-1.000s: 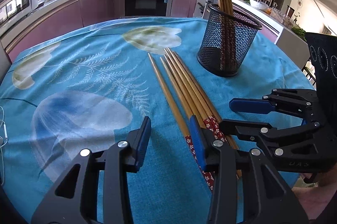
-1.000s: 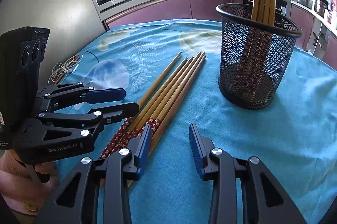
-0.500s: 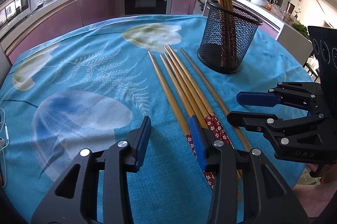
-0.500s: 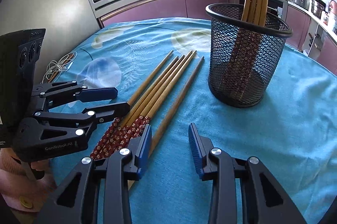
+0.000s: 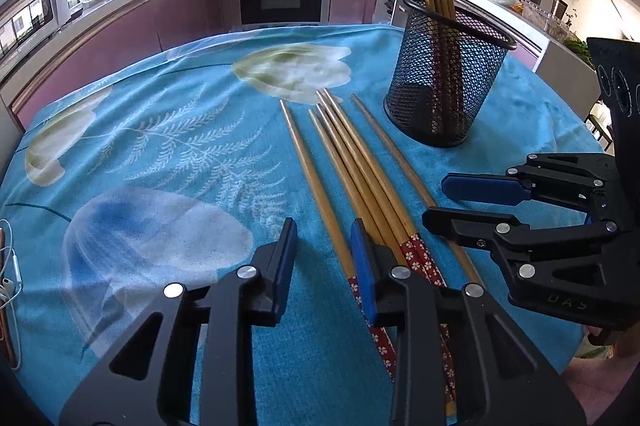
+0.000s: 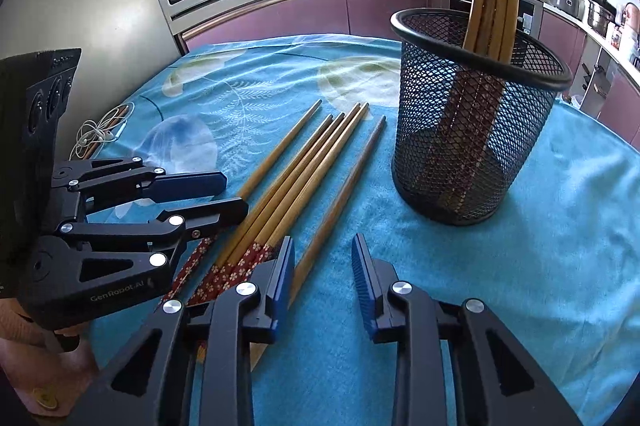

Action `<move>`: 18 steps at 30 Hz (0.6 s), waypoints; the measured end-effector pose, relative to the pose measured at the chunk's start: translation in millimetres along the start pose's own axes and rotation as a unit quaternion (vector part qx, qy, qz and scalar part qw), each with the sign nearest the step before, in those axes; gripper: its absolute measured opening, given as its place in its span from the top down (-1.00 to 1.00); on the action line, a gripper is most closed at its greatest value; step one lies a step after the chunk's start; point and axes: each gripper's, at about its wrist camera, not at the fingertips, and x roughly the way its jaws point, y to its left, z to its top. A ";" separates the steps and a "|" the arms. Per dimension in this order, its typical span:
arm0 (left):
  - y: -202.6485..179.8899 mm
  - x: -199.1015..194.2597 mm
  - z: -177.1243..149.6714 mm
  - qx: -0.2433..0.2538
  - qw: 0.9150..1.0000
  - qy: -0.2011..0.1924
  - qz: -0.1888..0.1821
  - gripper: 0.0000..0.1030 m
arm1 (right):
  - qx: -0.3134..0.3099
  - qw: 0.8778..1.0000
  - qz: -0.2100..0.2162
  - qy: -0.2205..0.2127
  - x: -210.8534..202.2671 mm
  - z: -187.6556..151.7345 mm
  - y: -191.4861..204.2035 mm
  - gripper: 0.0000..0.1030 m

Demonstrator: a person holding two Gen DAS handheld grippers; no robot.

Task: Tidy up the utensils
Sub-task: 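Move the right gripper back to the chopsticks and grasp one more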

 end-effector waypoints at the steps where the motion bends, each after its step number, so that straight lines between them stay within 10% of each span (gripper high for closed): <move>1: 0.7 1.3 1.7 -0.002 1.000 0.001 0.000 0.48 | 0.001 1.000 -0.002 0.000 1.6 1.9 -0.5 0.52; 18: 7.0 11.9 14.1 -0.042 0.999 -0.001 0.000 0.85 | 0.059 0.998 0.017 -0.014 5.9 9.2 -15.0 0.87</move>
